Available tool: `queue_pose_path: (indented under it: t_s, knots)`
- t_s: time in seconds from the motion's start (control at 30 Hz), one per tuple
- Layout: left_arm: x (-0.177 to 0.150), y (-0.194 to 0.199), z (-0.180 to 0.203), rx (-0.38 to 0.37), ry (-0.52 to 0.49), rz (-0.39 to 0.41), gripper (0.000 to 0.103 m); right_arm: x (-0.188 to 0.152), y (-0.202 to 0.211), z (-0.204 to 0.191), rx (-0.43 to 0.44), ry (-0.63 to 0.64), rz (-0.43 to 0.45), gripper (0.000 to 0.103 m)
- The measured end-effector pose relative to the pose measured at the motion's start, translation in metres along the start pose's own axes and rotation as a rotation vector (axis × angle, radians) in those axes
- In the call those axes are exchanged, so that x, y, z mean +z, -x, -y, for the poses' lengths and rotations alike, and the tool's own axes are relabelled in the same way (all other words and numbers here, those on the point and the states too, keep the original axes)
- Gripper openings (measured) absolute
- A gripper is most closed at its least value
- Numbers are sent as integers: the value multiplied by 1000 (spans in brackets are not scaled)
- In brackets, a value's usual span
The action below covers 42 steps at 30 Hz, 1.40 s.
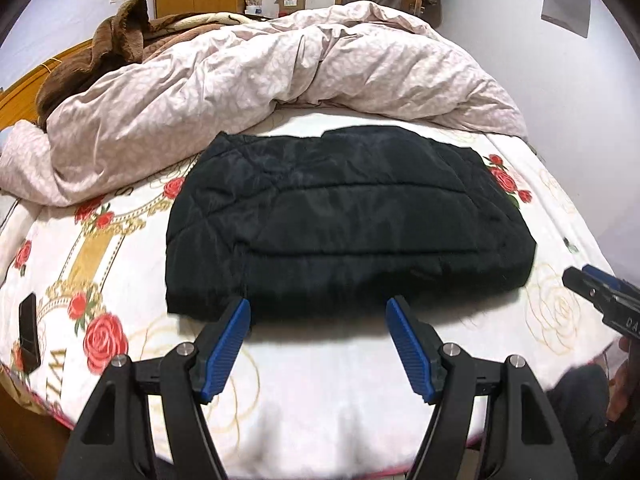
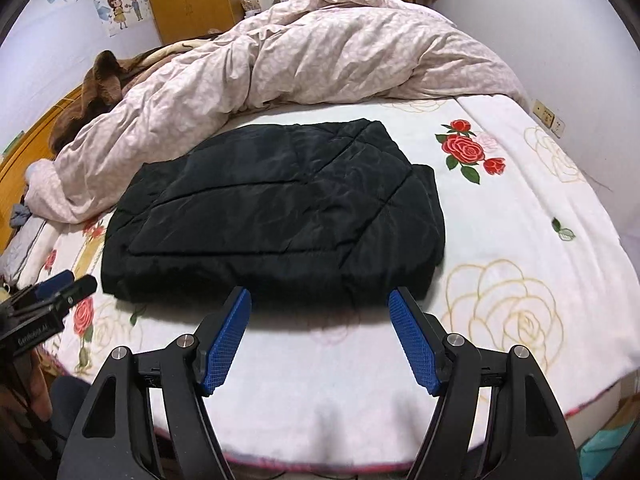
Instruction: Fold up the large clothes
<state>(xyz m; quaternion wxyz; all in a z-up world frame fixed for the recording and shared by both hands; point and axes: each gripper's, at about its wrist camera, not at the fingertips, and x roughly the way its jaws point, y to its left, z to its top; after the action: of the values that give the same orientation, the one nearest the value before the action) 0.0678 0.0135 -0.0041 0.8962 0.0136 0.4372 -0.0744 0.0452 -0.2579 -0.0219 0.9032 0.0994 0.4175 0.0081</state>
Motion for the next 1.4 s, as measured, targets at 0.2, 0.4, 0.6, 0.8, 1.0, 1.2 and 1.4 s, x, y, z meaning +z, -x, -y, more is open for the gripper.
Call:
queue_pose_path:
  t_s: [0.2,0.4,0.6,0.8,1.0,1.2,1.4]
  knots:
    - [-17,21,3,-5,-1,0,73,-8,19,-16,20,40,9,72]
    - [-15,25,3,5,-2,8,73,-10,23,-25,25,63,16,72]
    - [-7,20,1,1,-8,6,73,-6,20,-26,8,66,9,72]
    - [3,9,-4,4,-7,3,73,1,9,-24,-13,64,-4,72]
    - [14,-10,-14,19,-2,-8,73,11,-11,-14,-48,55,-24,72]
    - [23,-26,-20,23,-7,-14,73,21,-27,-11,-61,58,-33,72]
    - [42,-41,-19,22,-17,-5,73,35,-45,-9,-64,66,-29,72]
